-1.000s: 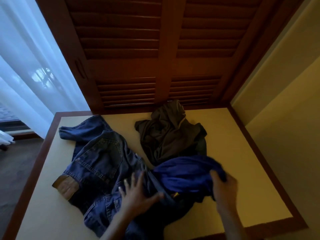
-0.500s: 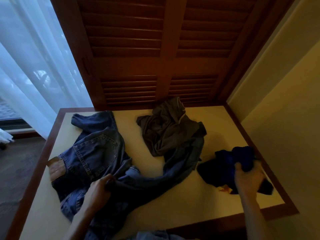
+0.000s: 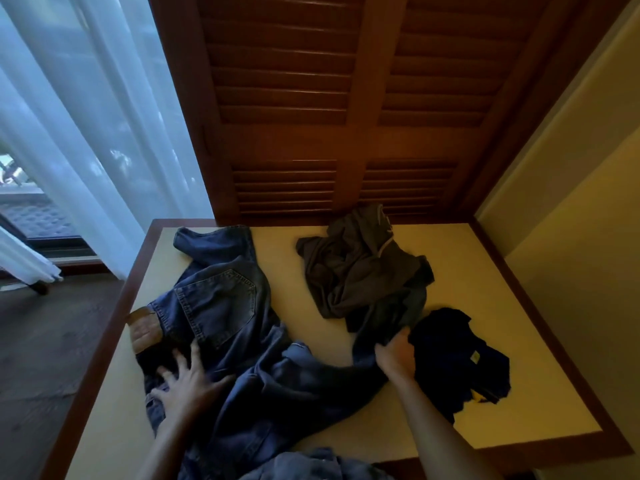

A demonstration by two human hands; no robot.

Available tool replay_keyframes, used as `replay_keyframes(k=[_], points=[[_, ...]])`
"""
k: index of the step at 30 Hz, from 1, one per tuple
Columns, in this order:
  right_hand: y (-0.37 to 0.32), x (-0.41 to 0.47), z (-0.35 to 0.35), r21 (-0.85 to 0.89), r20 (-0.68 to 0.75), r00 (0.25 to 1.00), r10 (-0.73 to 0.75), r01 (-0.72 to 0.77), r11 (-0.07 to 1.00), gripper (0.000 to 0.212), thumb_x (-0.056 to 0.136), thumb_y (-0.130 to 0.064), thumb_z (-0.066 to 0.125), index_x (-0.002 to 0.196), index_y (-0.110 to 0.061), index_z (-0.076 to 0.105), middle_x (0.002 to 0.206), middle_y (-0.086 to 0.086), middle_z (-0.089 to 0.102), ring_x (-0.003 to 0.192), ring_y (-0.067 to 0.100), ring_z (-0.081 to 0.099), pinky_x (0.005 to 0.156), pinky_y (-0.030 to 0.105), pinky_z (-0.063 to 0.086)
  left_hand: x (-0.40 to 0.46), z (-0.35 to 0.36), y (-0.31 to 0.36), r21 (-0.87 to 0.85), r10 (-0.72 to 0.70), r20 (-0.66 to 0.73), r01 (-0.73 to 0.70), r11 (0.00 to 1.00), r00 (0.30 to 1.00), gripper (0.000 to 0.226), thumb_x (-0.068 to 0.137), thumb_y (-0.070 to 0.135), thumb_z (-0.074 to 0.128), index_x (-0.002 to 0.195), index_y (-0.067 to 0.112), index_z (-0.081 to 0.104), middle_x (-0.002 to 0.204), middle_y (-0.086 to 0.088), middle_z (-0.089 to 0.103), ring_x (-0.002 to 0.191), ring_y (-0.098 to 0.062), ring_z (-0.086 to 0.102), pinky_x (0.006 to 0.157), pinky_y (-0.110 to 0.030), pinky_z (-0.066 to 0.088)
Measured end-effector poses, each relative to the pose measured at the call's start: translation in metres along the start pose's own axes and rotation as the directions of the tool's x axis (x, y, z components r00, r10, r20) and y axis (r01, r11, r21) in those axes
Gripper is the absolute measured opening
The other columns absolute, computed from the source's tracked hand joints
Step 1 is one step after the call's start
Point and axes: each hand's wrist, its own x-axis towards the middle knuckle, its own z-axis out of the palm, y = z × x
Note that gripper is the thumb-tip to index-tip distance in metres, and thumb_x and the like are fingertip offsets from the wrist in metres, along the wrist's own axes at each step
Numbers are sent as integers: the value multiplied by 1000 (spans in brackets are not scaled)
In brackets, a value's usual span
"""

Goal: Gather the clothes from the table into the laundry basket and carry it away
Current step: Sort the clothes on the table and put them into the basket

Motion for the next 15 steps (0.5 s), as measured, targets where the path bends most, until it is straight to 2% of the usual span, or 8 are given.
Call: replay_keyframes(k=[2,4,7,9,11,12,14,15], points=[[-2,-5,-18,-8,-157,984,-85,84,996,59,90,-28,65,143,-15,42,128,18,60,115,42,57,96,55,49,3,0,-2,-8,17,-4,-17,1000,1000,113,82,73,60,159,34,-14,169,-6,-12,153,-45,1,117,-68,14],[-5,-13,-46,113,-372,921,-119,172,979,52,90,-24,66,138,-16,50,127,23,57,114,47,55,95,59,47,1,0,-3,-1,39,-12,-39,999,999,106,87,66,60,160,35,-11,170,-8,-9,153,-46,1,117,-69,14],[-25,-42,-79,268,-641,733,-226,490,830,44,89,-20,62,132,-12,53,123,25,54,108,44,56,91,51,50,8,-5,-2,2,57,-1,-57,998,998,99,91,60,60,161,34,-6,170,-8,-3,152,-48,2,116,-70,14],[-49,-62,-82,146,-715,556,-425,713,686,42,90,-24,54,127,-5,53,119,21,56,108,36,55,93,40,46,16,-14,-3,-104,114,-15,-115,988,993,93,91,56,64,161,33,7,170,-6,7,153,-46,6,118,-67,12],[-73,-81,-67,-31,-680,361,-638,856,517,37,94,-22,52,125,-3,52,115,16,57,106,31,56,92,35,45,17,-34,0,-421,172,-26,-167,892,985,81,90,47,70,157,30,29,166,-7,26,152,-39,21,120,-58,18],[-85,-90,-55,-109,-621,273,-735,898,426,35,94,-19,54,126,-5,51,114,13,57,104,28,56,91,36,48,12,-48,6,-607,182,-31,-163,778,983,72,91,41,71,153,27,39,161,-10,36,147,-34,33,118,-52,27],[-108,-106,-24,-232,-385,137,-913,943,239,42,92,-13,60,132,-12,48,118,11,57,110,25,54,88,40,51,5,-81,17,-778,177,-79,-172,605,981,56,94,37,67,145,21,52,148,-14,52,133,-27,52,111,-45,42],[-118,-110,-6,-252,-189,111,-976,955,158,49,90,-9,60,137,-13,45,127,11,54,120,26,50,90,42,51,1,-98,24,-774,197,-130,-224,592,972,53,94,44,65,141,21,56,142,-14,58,126,-26,58,108,-46,46]])
